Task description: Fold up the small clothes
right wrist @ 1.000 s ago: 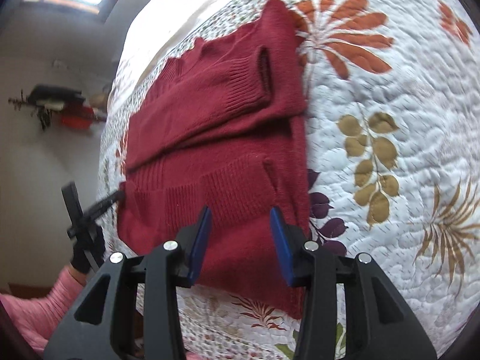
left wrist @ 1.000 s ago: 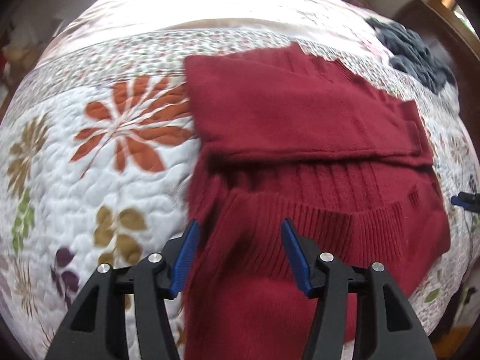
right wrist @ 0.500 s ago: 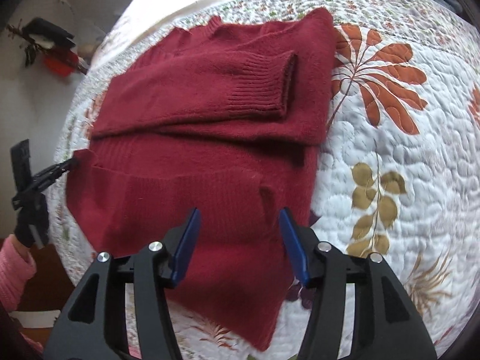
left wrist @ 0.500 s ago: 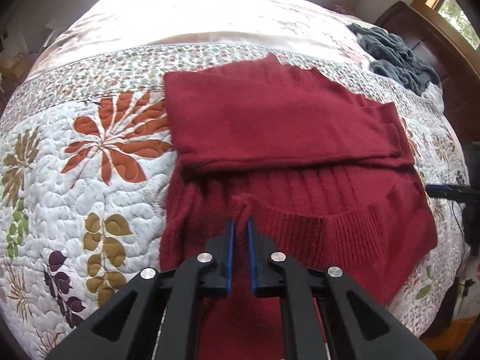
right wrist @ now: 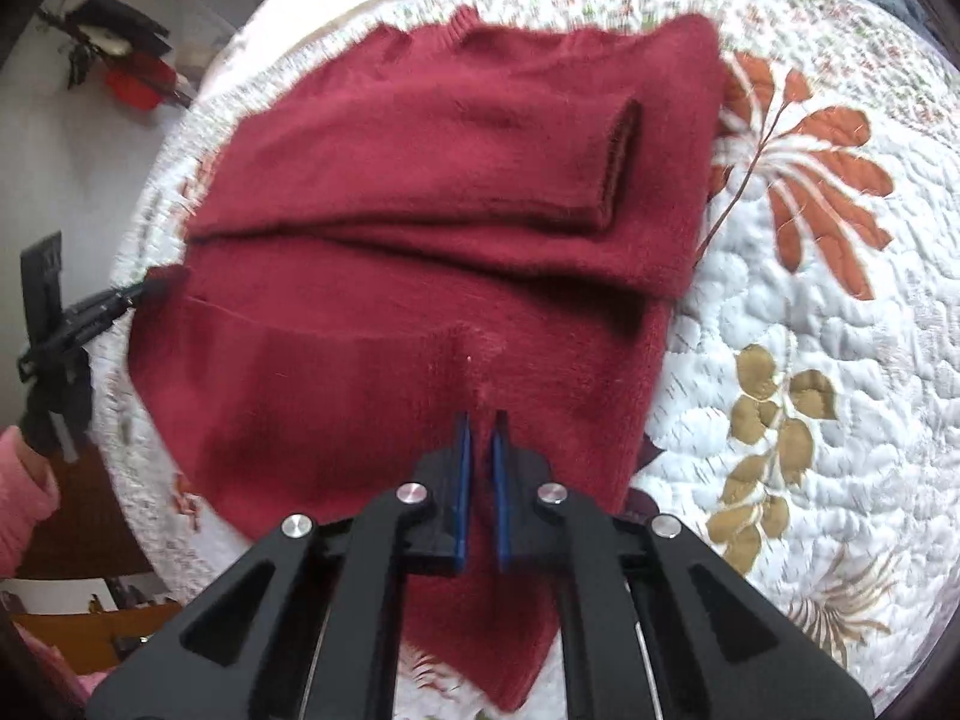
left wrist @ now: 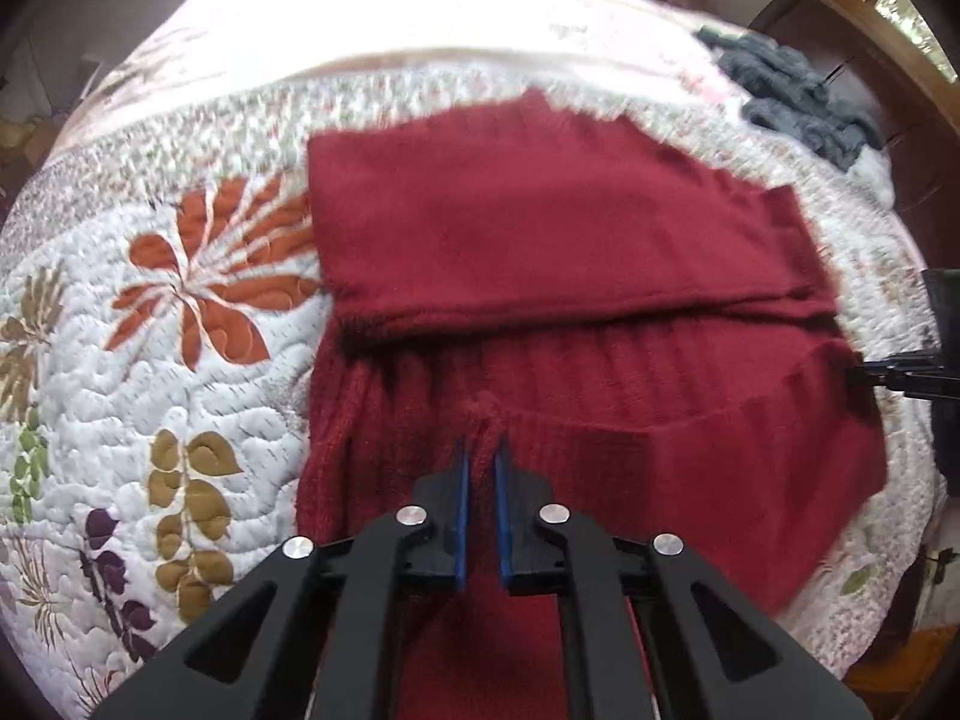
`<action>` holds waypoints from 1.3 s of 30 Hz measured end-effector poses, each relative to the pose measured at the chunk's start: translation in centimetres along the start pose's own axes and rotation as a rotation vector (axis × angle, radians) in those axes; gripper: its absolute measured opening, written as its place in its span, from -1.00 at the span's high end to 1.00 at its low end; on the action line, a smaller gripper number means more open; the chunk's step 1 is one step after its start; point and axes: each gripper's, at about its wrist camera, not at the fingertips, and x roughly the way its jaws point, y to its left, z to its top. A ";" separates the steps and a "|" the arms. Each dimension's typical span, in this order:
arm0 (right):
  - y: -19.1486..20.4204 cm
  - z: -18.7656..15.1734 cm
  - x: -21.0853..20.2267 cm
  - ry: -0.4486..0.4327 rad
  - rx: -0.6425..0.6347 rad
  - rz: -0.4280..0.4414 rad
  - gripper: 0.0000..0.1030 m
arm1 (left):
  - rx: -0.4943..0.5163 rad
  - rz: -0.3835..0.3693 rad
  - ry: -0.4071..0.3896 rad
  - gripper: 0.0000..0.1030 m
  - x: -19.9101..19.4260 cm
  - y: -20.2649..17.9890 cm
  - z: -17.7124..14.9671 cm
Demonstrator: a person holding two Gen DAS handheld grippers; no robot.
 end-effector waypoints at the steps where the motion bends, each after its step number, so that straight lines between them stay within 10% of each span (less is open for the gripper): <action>1: 0.0 0.2 -1.0 -0.015 0.011 0.023 0.91 | -0.001 -0.006 -0.022 0.88 -0.8 -0.2 0.2; 11: 0.3 6.4 -9.7 -0.241 0.028 0.105 0.91 | -0.085 -0.056 -0.319 0.89 -7.4 -0.1 7.3; 19: -2.3 14.6 -10.0 -0.326 0.057 0.065 0.91 | -0.111 -0.009 -0.426 0.89 -4.7 2.4 15.2; 39: -10.0 21.1 3.5 -0.138 0.204 -0.064 0.90 | -0.178 0.169 -0.127 0.87 12.7 8.8 18.8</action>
